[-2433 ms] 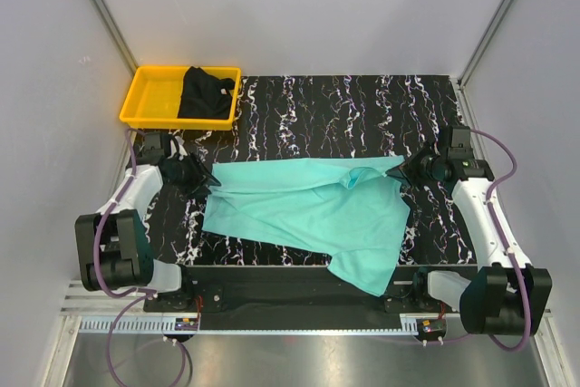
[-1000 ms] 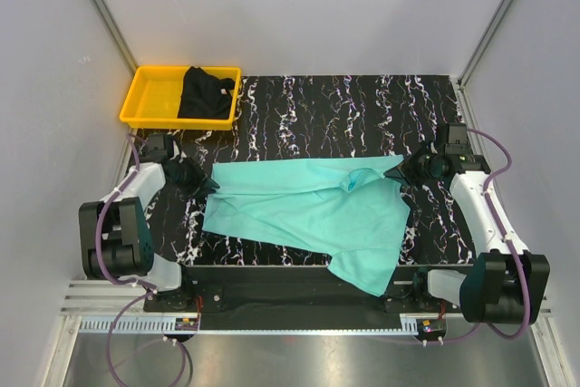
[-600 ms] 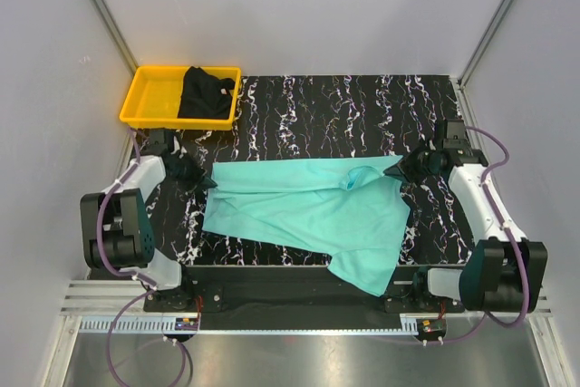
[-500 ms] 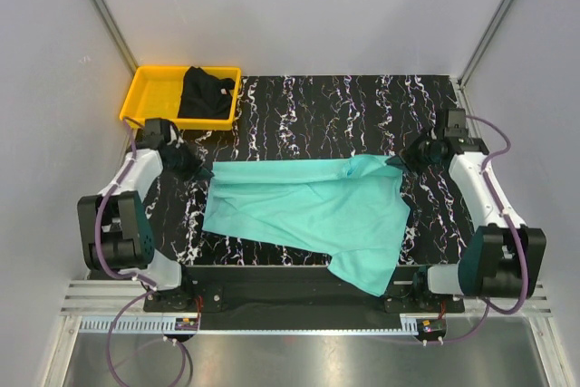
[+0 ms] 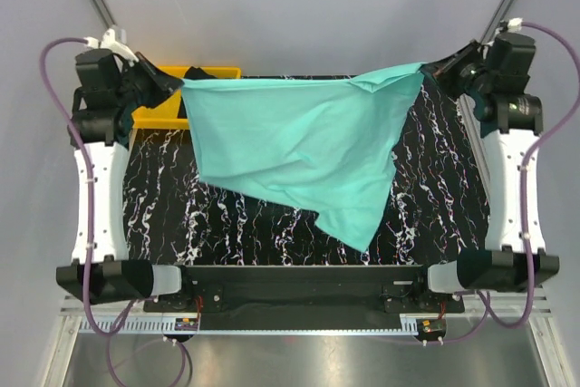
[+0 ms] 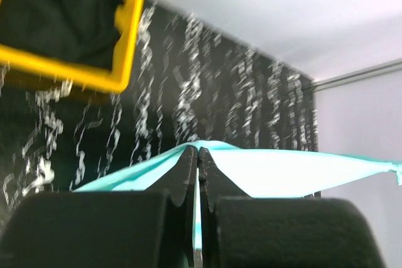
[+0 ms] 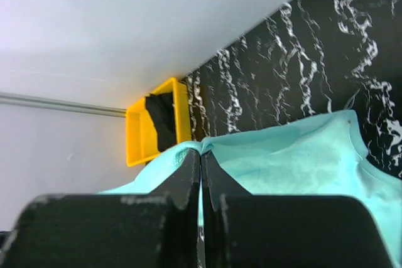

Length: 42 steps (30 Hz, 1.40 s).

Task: Fold and stack the t-shirts
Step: Fold the tshirt

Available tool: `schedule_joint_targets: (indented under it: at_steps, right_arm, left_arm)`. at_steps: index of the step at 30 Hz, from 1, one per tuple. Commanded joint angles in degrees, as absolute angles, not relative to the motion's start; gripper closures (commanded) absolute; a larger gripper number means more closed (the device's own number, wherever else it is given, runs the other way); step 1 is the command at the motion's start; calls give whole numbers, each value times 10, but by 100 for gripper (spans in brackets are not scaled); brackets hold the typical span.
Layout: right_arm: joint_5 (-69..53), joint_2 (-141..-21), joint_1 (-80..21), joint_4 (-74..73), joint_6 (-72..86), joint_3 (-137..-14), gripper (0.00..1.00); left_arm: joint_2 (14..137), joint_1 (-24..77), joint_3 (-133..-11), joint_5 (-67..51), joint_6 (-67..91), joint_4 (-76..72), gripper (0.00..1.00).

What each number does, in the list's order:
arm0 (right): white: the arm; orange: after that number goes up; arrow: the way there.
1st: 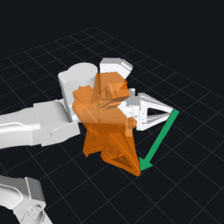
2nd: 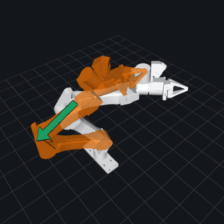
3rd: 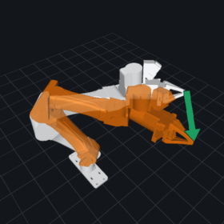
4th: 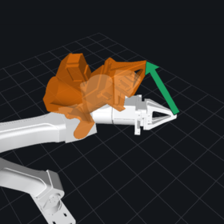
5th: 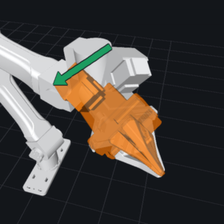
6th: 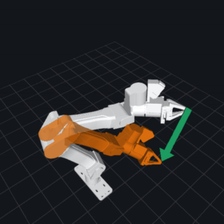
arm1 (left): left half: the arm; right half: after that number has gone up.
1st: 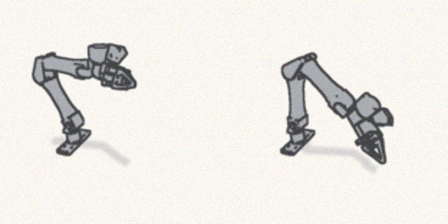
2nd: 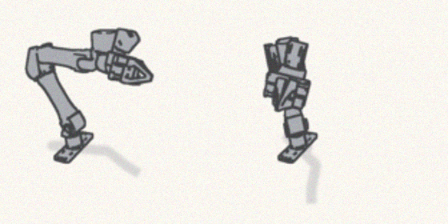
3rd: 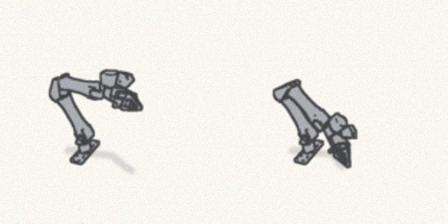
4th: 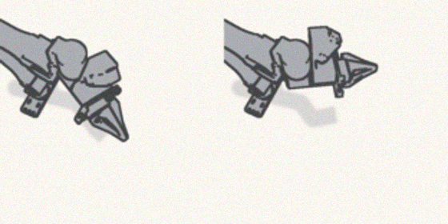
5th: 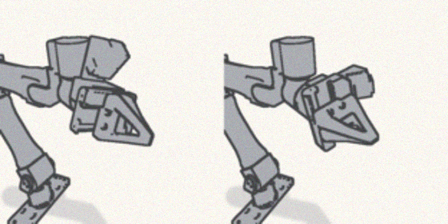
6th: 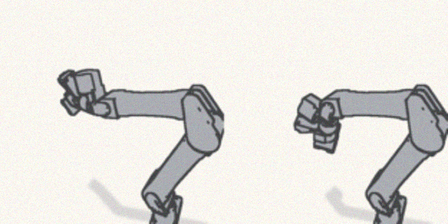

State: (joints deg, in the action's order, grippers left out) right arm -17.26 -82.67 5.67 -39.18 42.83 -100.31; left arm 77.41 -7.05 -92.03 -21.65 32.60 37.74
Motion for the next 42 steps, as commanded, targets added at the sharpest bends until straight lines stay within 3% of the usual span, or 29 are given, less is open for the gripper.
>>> schedule_joint_targets:
  at_steps: [1,9,11,14,18,23,25,27,30,36,42]
  right_arm:
    - [-142,-724,62,-387,406,-1039,100]
    - [-77,-529,60,-384,336,-1015,100]
    - [-74,-533,56,-369,328,-1004,100]
    - [-90,-575,56,-360,351,-1049,100]
    - [-100,-650,56,-364,338,-1177,100]
    - [-90,-697,56,-417,323,-1270,100]
    - [-80,-686,56,-411,315,-1286,100]
    - [-60,-714,56,-412,299,-1309,100]
    - [-73,-746,56,-437,300,-1346,100]
    - [-77,-662,47,-431,294,-1286,100]
    - [-61,-575,19,-431,281,-1252,100]
  left_arm:
    - [695,-72,-989,-229,287,372,100]
    - [545,-46,-1034,-160,253,373,100]
    - [574,-40,-1028,-156,272,346,100]
    - [664,-47,-1134,-234,352,376,100]
    - [669,-45,-1142,-226,449,243,100]
    - [688,-78,-1191,-280,463,306,100]
    - [646,-45,-1181,-184,412,312,100]
    - [666,-44,-1208,-166,399,310,100]
    - [743,-71,-1276,-241,441,346,100]
    - [660,-62,-1193,-249,435,342,100]
    - [631,-33,-1223,-255,442,340,100]
